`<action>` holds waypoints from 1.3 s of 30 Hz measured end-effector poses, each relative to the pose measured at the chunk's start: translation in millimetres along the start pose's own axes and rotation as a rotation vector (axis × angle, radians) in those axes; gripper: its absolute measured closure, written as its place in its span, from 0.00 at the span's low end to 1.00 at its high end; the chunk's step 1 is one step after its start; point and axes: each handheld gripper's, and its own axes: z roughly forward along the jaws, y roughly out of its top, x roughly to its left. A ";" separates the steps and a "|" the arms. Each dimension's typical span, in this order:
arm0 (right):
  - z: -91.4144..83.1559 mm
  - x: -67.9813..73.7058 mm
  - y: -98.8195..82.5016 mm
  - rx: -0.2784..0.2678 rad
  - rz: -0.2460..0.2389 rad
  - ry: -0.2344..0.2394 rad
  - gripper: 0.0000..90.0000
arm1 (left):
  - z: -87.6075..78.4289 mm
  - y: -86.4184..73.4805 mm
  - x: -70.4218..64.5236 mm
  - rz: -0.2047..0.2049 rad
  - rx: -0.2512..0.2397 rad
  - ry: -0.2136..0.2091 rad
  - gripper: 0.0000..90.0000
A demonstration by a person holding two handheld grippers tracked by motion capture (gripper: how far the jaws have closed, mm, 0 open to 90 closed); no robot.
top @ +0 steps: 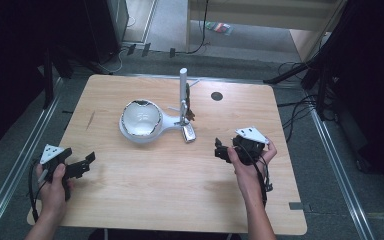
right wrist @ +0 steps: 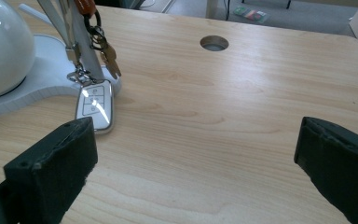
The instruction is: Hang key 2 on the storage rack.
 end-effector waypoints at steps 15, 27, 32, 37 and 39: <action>-15.6 -32.0 -32.1 0.015 0.021 -0.056 0.00 | 0.0 -0.1 -0.4 0.003 0.000 -0.003 0.09; -34.5 -51.8 -45.9 -0.046 0.040 -0.091 0.00 | 0.0 0.1 -0.6 0.005 0.004 -0.001 0.09; -40.4 -57.6 -50.8 -0.050 0.056 -0.099 0.00 | 0.1 -0.1 -0.9 0.009 0.002 0.000 0.09; -45.7 -66.5 -59.7 -0.045 0.073 -0.111 0.00 | 0.1 -0.1 -0.9 0.009 0.002 0.000 0.09; -47.7 -70.5 -64.1 -0.043 0.079 -0.117 0.00 | 0.1 0.0 -1.0 0.009 0.002 0.000 0.09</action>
